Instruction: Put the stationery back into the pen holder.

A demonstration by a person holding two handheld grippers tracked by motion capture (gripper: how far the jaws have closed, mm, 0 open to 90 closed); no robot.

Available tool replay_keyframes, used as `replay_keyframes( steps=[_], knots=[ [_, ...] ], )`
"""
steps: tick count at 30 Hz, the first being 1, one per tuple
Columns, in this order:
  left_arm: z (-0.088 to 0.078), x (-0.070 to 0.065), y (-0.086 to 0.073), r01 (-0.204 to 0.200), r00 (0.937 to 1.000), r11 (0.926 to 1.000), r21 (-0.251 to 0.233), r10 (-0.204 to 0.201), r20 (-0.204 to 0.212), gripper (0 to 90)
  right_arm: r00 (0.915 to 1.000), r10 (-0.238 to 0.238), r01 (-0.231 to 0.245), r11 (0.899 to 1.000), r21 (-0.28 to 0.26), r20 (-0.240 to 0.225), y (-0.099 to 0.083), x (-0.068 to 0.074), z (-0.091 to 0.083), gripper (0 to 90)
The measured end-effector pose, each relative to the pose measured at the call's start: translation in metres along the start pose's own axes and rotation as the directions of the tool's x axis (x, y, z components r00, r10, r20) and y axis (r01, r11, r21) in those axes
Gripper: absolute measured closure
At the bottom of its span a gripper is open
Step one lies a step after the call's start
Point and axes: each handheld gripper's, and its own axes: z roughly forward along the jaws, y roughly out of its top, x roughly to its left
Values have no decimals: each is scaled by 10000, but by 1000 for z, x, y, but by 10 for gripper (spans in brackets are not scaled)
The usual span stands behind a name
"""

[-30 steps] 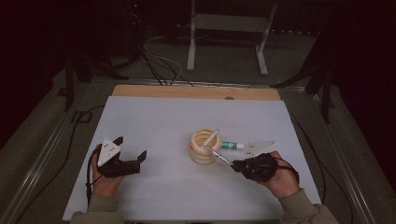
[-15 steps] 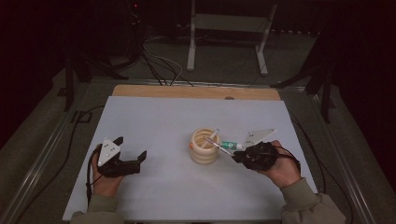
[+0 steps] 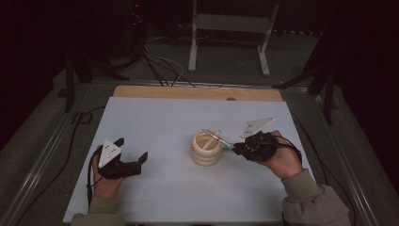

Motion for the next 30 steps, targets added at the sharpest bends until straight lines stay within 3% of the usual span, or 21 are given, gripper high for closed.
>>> replay_keyframes(
  steps=[16,30],
  knots=[
    [-1,1,0,-6,10000,10000,-2,6,-38,14,9997,-257,258,9986,461,-21,25,-8,2,811],
    [-1,1,0,-13,10000,10000,22,13,-43,14,9997,-251,253,9961,850,-40,28,-13,7,804]
  ],
)
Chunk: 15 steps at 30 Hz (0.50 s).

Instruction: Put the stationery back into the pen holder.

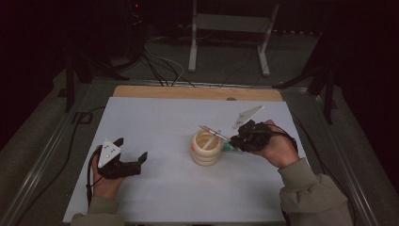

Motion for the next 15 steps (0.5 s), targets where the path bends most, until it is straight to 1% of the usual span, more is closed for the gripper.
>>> replay_keyframes(
  steps=[9,15],
  knots=[
    [0,0,0,-8,10000,10000,16,8,-5,14,10000,-20,22,9999,169,-86,3,0,1,801],
    [1,0,0,-7,10000,10000,27,7,1,14,9999,-116,117,9998,147,-89,7,0,1,799]
  ],
)
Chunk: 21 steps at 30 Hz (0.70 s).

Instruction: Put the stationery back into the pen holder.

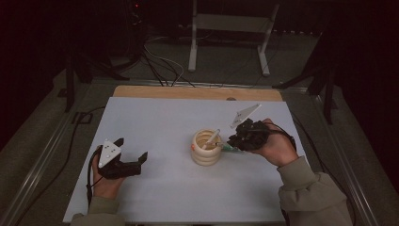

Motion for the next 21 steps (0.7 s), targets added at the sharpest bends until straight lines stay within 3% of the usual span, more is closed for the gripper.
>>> replay_keyframes(
  steps=[19,20,21],
  knots=[
    [0,0,0,-8,10000,10000,27,8,-29,14,9990,-131,134,9999,52,-438,27,-1,16,795],
    [0,0,0,-8,10000,10000,27,8,-29,14,9992,-125,124,9999,-8,-391,28,-1,18,775],
    [0,0,0,3,10000,10000,18,-3,-35,14,9995,-70,66,9999,-125,-315,29,-2,19,694]
  ],
)
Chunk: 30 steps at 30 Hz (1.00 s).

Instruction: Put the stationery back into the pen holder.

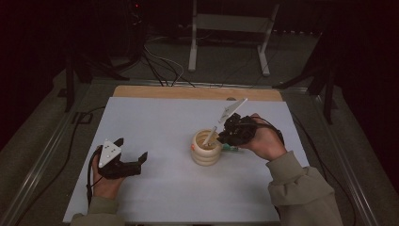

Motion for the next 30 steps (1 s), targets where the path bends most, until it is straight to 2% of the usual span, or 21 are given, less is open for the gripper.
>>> replay_keyframes(
  steps=[1,2,3,4,5,6,8,9,20,28,30],
  knots=[
    [0,0,0,-11,10000,10000,-5,11,-1,14,9999,121,-120,9998,-187,49,1,-1,1,612],
    [0,0,0,-11,10000,10000,-5,11,-1,14,9999,121,-120,9998,-187,49,1,-1,1,612],
    [0,1,0,-4,10000,10000,-25,4,-1,14,9997,255,-254,9991,-332,52,1,-2,2,537],
    [-1,1,0,4,10000,10000,-45,-4,-10,14,9981,513,-496,9975,-497,330,1,-2,4,360],
    [-1,1,0,15,10000,10000,-49,-15,-13,14,9981,513,-496,9975,-497,330,1,-2,4,360],
    [-1,1,0,19,10000,10000,-45,-19,-14,14,9962,761,-734,9953,-626,418,1,-2,4,267],
    [-1,1,0,14,10000,10000,-44,-14,-12,14,9953,858,-824,9940,-720,456,0,-2,4,235],
    [-1,1,0,8,10000,10000,-44,-8,-13,14,9935,991,-941,9918,-866,555,-1,-3,3,185],
    [0,1,0,-7,10000,10000,-17,7,5,14,9858,1548,-1426,9761,-1642,644,-9,-6,-4,74],
    [0,1,0,0,10000,10000,-14,0,10,14,9854,1615,-1477,9682,-2019,532,-12,-6,-5,26],
    [0,1,0,-16,10000,10000,-8,16,10,14,9838,1727,-1578,9617,-2243,486,-13,-7,-6,12]
  ],
)
